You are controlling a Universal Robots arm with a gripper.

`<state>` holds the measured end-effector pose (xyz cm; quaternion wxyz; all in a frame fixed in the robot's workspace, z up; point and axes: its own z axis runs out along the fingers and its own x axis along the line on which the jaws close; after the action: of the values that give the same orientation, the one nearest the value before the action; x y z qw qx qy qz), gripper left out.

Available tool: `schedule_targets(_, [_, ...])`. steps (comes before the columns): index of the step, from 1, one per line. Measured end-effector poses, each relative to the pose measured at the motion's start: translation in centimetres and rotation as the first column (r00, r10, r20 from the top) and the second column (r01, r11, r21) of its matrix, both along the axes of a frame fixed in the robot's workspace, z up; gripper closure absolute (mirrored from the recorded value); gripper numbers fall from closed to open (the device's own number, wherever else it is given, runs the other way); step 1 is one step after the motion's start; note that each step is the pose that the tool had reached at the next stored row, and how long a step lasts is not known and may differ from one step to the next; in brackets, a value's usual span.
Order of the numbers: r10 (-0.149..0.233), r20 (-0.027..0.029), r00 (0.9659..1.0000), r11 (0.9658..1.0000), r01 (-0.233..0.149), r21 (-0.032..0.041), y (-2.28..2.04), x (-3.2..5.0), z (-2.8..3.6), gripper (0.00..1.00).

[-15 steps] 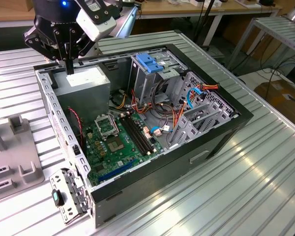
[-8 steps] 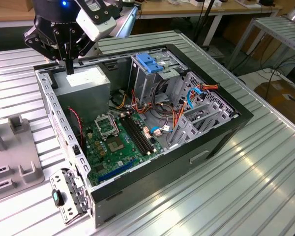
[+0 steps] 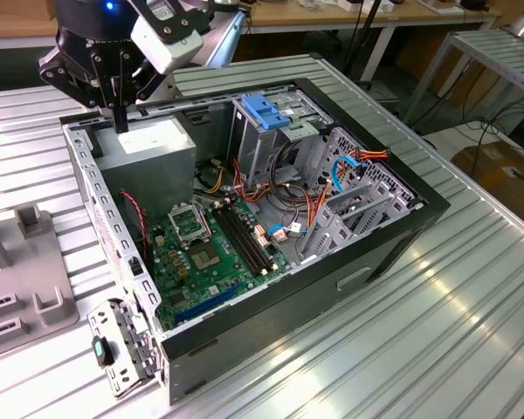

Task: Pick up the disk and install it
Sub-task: 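Reach for the disk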

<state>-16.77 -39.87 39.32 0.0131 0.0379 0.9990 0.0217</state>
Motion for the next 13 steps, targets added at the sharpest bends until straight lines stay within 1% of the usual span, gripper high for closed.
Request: schedule_targets(13, [0.000, 0.0000, 1.0000, 1.0000, 0.000, -0.0002, 0.00, -0.74, -0.01, 0.89])
